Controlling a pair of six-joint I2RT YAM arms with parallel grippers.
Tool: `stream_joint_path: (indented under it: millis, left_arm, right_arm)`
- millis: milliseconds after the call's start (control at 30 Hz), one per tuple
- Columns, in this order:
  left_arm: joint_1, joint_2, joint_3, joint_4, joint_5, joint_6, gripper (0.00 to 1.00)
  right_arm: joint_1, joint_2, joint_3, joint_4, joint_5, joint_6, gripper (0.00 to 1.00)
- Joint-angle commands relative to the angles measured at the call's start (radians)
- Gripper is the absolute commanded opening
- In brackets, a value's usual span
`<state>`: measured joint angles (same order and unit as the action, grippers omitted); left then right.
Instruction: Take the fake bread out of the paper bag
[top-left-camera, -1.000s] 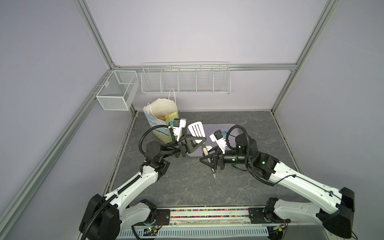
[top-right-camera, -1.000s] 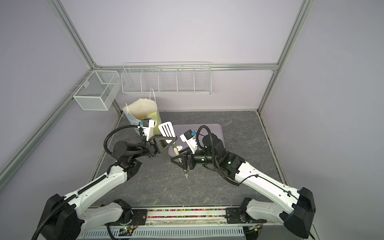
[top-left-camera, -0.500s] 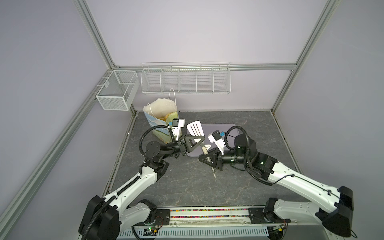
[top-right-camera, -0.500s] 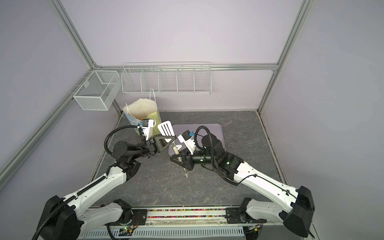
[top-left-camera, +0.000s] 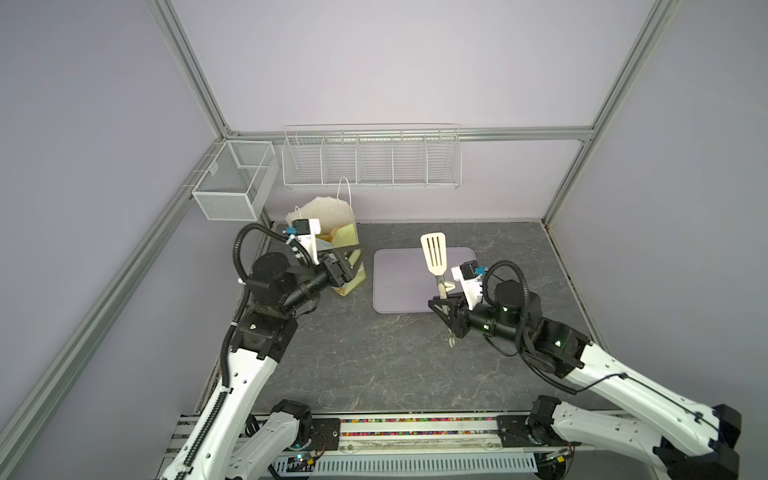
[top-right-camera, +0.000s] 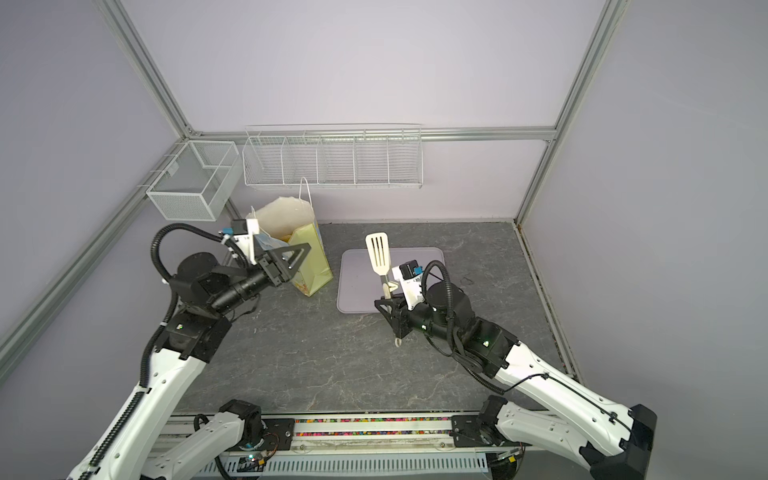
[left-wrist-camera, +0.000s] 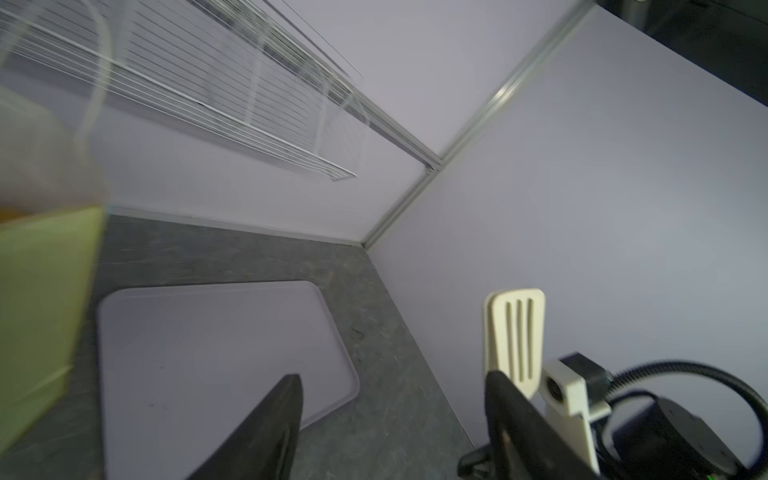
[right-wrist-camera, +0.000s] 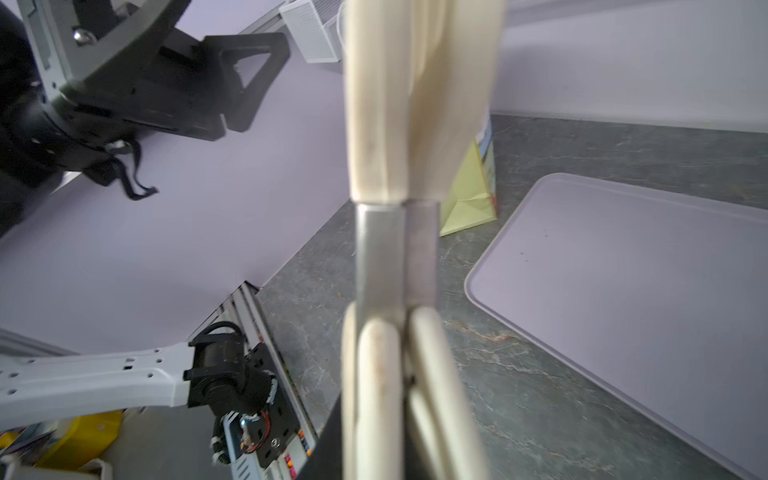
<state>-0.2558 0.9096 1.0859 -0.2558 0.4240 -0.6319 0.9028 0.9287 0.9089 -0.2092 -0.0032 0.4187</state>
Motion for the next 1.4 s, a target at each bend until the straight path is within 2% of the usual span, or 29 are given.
stream_joint_path:
  millis: [0, 100, 200, 333, 467, 767, 1200, 1367]
  left_arm:
    - [0.127, 0.061, 0.116, -0.459, -0.268, 0.072, 0.7]
    - [0.232, 0.176, 0.235, -0.554, -0.263, 0.042, 0.71]
    - [0.247, 0.303, 0.363, -0.627, -0.309, 0.043, 0.71]
    - [0.247, 0.432, 0.472, -0.631, -0.29, 0.042, 0.71]
    - [0.247, 0.497, 0.503, -0.582, -0.256, 0.006, 0.72]
    - [0.242, 0.615, 0.559, -0.569, -0.295, -0.02, 0.74]
    - [0.217, 0.747, 0.655, -0.626, -0.46, -0.012, 0.74]
    - [0.216, 0.771, 0.656, -0.643, -0.486, -0.003, 0.71]
  right_arm:
    - [-0.004, -0.022, -0.022, -0.023, 0.138, -0.044, 0.06]
    - [-0.004, -0.032, -0.024, -0.05, 0.183, -0.056, 0.07]
    - [-0.004, -0.056, -0.067, -0.061, 0.239, -0.067, 0.07]
    - [-0.005, -0.103, -0.101, -0.064, 0.309, -0.089, 0.1]
    - [-0.005, -0.143, -0.13, -0.064, 0.361, -0.112, 0.1]
    - [-0.007, -0.142, -0.151, -0.065, 0.379, -0.141, 0.09]
    - [-0.008, -0.098, -0.145, -0.079, 0.344, -0.135, 0.08]
    - [-0.008, -0.086, -0.141, -0.091, 0.338, -0.132, 0.08]
